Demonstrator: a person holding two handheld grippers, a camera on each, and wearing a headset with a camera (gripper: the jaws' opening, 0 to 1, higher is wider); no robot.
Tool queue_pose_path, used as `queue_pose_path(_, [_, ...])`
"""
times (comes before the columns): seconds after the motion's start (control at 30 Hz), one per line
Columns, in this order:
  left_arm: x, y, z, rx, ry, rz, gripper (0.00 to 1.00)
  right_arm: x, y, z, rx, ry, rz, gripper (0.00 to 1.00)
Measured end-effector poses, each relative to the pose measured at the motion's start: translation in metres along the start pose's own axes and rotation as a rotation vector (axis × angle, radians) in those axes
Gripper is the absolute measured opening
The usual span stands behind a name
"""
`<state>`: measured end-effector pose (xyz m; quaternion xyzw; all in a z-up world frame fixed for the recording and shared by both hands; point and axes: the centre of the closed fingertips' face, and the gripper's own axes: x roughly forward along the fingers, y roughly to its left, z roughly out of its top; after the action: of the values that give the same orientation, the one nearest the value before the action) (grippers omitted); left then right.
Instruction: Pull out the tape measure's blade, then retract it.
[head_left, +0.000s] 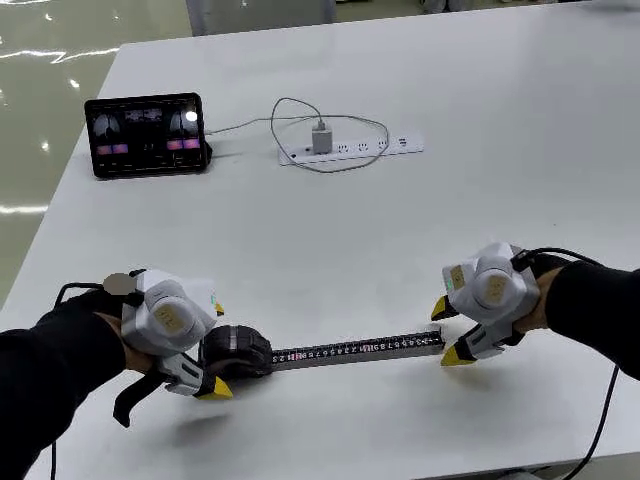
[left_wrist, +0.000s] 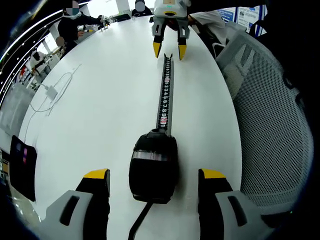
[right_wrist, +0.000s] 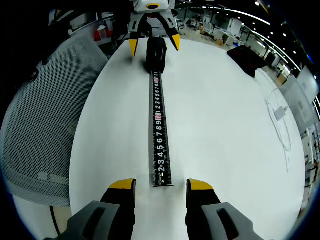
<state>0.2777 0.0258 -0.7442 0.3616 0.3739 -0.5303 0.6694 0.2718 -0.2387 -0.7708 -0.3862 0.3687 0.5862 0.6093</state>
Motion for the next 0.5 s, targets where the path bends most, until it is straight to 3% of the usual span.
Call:
queue_pose_path(0.17, [-0.003,-0.003,0.001,-0.051,-0.023,-0.002,0.77,-0.003,0.001,0.000,0.020,-0.010,-0.005,0.42])
queue_pose_path(0.33, [-0.002,-0.005,-0.008,-0.072,-0.014,-0.004,0.79,-0.006,0.002,-0.006,0.061,-0.014,-0.015,0.47])
queue_pose_path(0.5, [-0.002,-0.012,-0.009,-0.052,-0.024,-0.021,0.82,-0.009,0.002,-0.009,0.080,-0.027,-0.016,0.57])
